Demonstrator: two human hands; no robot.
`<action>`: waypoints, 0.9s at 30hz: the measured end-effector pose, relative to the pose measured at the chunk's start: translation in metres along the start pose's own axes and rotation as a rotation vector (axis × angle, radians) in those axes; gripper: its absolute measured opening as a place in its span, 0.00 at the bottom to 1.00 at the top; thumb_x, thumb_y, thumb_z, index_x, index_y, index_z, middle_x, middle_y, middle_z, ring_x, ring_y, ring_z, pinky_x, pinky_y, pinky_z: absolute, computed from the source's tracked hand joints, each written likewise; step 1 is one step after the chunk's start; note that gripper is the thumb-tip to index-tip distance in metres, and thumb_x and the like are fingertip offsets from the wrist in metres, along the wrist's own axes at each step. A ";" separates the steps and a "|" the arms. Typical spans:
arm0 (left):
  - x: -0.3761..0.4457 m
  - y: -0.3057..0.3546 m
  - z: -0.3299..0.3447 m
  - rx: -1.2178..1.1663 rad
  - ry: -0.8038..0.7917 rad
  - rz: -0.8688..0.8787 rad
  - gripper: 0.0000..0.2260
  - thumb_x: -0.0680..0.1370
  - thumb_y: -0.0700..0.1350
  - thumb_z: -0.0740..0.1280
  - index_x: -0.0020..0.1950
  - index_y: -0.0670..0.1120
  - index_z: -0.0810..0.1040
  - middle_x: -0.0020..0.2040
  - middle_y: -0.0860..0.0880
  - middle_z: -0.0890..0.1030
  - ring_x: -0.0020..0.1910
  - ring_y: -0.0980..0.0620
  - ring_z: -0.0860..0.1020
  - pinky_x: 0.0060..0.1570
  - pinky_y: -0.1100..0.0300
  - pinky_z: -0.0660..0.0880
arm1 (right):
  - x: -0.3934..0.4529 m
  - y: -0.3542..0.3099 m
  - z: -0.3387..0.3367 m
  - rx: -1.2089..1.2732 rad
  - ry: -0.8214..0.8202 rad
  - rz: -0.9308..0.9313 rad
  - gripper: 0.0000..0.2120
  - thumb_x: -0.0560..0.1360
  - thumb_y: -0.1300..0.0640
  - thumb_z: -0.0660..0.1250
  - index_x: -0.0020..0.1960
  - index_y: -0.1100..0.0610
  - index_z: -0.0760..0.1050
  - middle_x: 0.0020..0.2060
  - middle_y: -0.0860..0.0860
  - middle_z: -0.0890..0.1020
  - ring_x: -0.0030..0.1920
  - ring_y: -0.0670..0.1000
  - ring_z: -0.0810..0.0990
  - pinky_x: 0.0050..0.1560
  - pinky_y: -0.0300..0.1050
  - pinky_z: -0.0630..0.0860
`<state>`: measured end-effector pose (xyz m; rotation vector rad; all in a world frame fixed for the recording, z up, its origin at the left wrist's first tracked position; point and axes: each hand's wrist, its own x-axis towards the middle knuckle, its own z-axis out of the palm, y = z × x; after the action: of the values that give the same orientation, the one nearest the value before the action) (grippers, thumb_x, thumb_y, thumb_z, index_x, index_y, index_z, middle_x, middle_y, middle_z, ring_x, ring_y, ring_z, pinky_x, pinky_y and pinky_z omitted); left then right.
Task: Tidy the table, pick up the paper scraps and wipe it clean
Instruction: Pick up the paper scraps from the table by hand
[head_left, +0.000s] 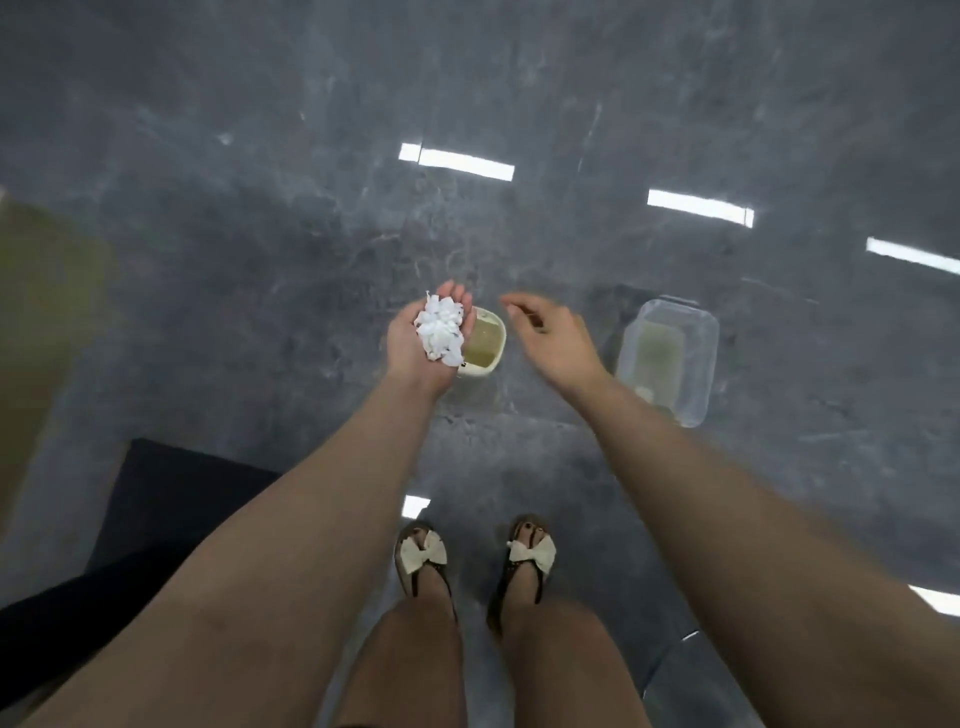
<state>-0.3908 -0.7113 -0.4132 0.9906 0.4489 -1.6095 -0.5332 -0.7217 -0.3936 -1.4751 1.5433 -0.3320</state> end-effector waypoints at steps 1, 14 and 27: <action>0.017 -0.003 -0.008 0.012 0.004 -0.002 0.15 0.81 0.43 0.52 0.51 0.39 0.77 0.49 0.44 0.79 0.48 0.49 0.78 0.64 0.57 0.68 | 0.010 0.013 0.009 0.007 0.005 0.004 0.14 0.80 0.55 0.59 0.62 0.56 0.77 0.57 0.52 0.81 0.56 0.51 0.79 0.55 0.35 0.68; 0.211 -0.038 -0.100 0.118 0.054 0.041 0.15 0.81 0.43 0.54 0.43 0.39 0.76 0.31 0.46 0.83 0.38 0.51 0.80 0.47 0.59 0.73 | 0.121 0.154 0.121 0.063 0.008 0.046 0.13 0.79 0.56 0.59 0.61 0.55 0.77 0.55 0.54 0.82 0.54 0.52 0.79 0.50 0.36 0.69; 0.297 -0.059 -0.129 0.564 0.145 0.252 0.19 0.80 0.46 0.51 0.52 0.39 0.80 0.42 0.49 0.83 0.41 0.54 0.79 0.37 0.64 0.73 | 0.177 0.220 0.167 -0.136 -0.049 -0.014 0.15 0.80 0.58 0.57 0.63 0.55 0.75 0.57 0.57 0.80 0.56 0.58 0.78 0.53 0.43 0.70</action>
<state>-0.4021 -0.7811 -0.7348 1.5273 -0.0496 -1.4645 -0.5155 -0.7600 -0.7190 -1.5879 1.5419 -0.2008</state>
